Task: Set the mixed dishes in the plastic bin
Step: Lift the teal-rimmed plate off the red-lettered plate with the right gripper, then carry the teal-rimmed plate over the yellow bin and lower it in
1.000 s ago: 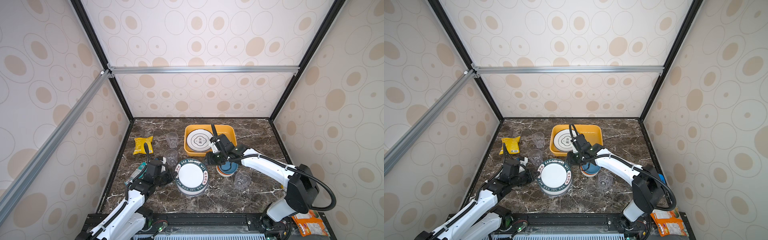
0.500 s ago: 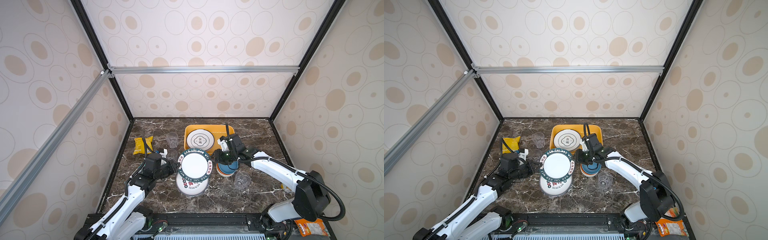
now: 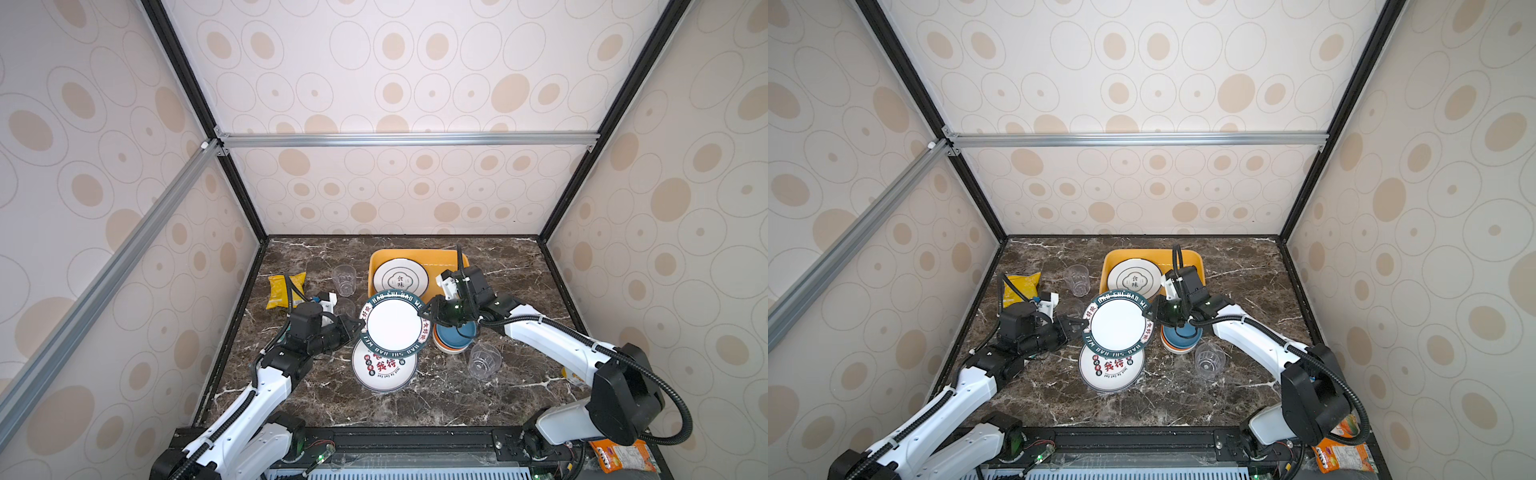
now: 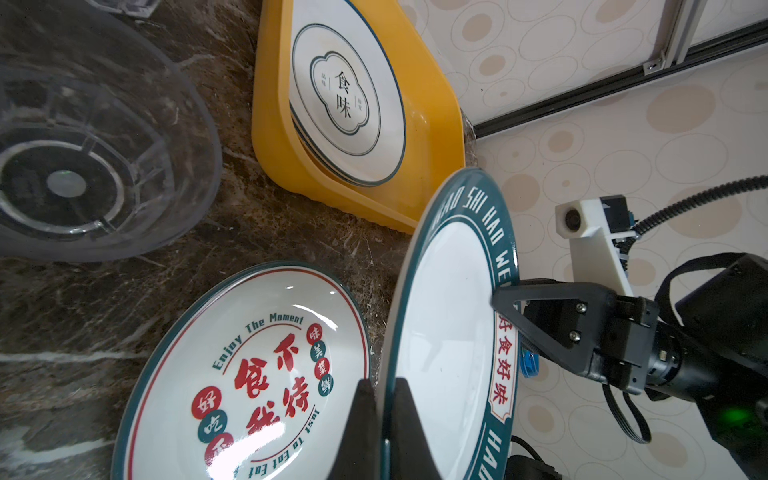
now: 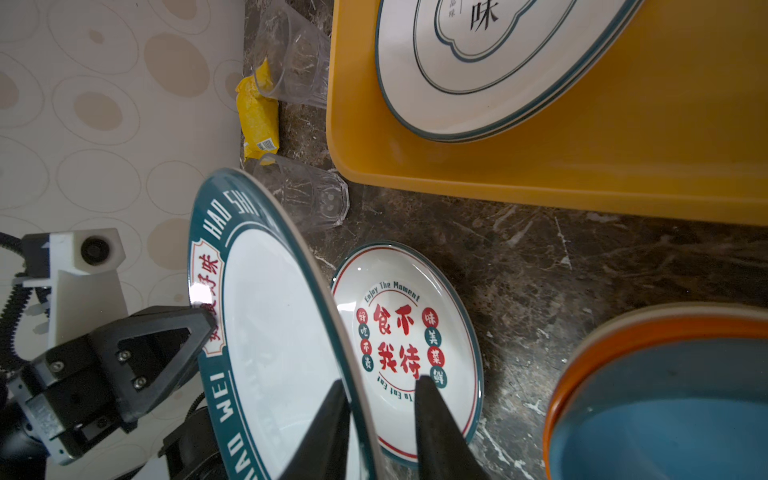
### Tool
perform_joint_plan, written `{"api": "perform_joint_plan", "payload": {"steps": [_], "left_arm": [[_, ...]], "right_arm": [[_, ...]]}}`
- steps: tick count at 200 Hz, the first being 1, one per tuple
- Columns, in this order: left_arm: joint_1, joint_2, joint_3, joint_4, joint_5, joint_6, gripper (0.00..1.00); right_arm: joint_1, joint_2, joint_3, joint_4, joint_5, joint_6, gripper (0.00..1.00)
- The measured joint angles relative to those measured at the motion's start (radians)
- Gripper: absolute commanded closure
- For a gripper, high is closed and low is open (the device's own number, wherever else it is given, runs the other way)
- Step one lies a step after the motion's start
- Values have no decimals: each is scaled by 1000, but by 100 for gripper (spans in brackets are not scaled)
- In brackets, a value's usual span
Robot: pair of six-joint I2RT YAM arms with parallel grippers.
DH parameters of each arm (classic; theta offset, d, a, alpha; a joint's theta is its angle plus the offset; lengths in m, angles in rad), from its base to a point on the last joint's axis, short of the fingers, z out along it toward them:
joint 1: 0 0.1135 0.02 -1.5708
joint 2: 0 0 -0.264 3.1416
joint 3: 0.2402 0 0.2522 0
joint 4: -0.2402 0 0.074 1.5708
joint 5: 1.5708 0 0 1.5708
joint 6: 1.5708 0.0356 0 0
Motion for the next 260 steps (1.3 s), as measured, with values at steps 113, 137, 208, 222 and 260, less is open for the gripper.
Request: {"api": "perform_joint_plan", "payload": {"steps": [113, 137, 208, 222, 260], "left_arm": [[39, 22, 0, 35, 32, -41, 83], [53, 24, 5, 50, 36, -42, 72], [91, 27, 35, 70, 41, -37, 44], [93, 29, 35, 72, 42, -37, 41], [94, 31, 35, 77, 45, -37, 37]], "right_arm": [[-16, -30, 0, 49, -43, -1, 100], [-32, -30, 0, 48, -29, -2, 100], [-102, -17, 17, 50, 8, -1, 100], [-117, -3, 34, 51, 14, -3, 100], [-155, 48, 94, 58, 21, -4, 100]]}}
